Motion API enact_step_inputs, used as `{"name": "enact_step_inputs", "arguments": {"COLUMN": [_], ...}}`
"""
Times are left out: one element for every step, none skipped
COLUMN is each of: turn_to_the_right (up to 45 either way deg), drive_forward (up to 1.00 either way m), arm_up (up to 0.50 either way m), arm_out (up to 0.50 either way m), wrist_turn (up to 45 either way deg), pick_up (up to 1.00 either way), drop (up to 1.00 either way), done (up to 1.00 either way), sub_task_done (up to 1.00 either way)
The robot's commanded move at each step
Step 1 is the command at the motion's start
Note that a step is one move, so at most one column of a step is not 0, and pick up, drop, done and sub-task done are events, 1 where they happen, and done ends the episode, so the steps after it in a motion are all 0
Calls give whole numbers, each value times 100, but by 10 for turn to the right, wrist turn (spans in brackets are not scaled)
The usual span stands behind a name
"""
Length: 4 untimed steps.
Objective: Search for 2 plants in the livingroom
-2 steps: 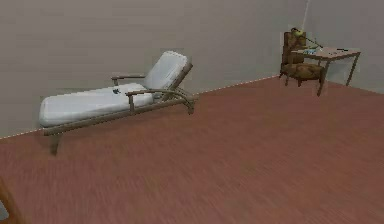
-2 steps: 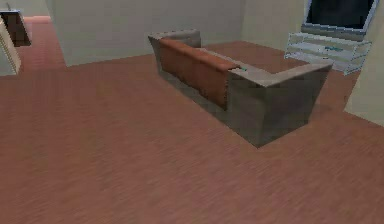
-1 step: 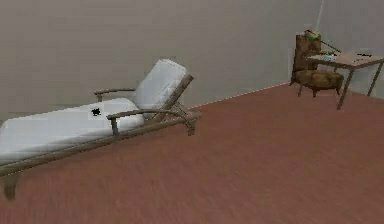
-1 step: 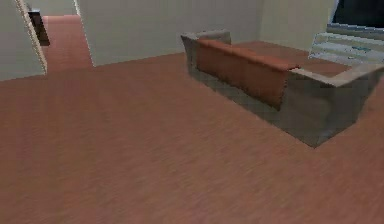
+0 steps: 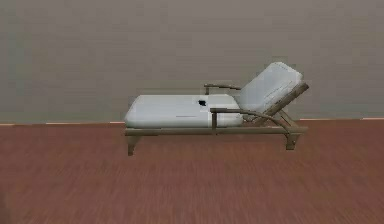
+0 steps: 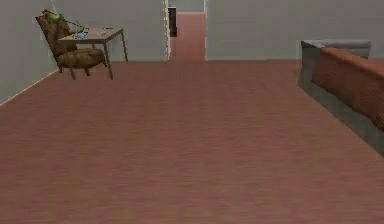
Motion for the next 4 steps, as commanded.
{"name": "enact_step_inputs", "arguments": {"turn_to_the_right": [0,-450,-210,0], "drive_forward": [70,0,0,100], "arm_up": [0,0,0,0], "arm_out": [0,0,0,0], "wrist_turn": [0,0,0,0], "pick_up": [0,0,0,0], "drop": [0,0,0,0], "done": [0,0,0,0], "sub_task_done": [0,0,0,0]}}
